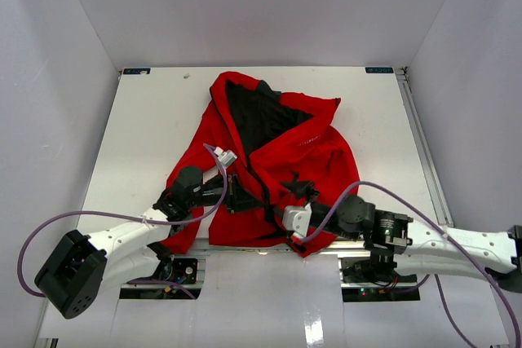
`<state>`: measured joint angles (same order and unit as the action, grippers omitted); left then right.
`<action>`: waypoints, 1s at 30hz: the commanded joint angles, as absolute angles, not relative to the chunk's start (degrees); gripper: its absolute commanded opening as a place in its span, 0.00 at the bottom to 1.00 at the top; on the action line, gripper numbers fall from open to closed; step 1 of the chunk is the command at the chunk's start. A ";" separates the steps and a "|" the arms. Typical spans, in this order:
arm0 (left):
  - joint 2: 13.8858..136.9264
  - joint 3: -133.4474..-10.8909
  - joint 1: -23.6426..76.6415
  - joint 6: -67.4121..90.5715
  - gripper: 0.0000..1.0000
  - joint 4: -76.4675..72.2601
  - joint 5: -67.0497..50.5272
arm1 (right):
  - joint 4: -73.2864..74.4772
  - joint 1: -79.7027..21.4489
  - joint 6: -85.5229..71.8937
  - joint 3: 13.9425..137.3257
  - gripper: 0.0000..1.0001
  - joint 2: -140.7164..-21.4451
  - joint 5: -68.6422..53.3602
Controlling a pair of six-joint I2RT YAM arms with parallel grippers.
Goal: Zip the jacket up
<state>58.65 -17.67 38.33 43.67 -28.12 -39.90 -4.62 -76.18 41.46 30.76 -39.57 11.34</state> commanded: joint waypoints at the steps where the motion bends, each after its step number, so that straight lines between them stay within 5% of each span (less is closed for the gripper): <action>1: 57.21 -16.80 38.14 45.02 0.00 -29.77 -42.01 | -14.86 -85.74 50.10 26.72 0.74 -43.87 26.73; 11: 56.16 -16.97 38.14 45.10 0.00 -29.28 -41.84 | -34.11 -96.52 66.54 18.04 0.72 -52.47 41.98; 30: 56.13 -16.47 37.97 46.14 0.00 -30.90 -42.80 | -47.90 -96.96 73.72 14.17 0.70 -59.50 42.37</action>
<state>57.14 -17.19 38.06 45.46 -28.83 -41.08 -42.36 -96.79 72.77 14.13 -59.24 41.88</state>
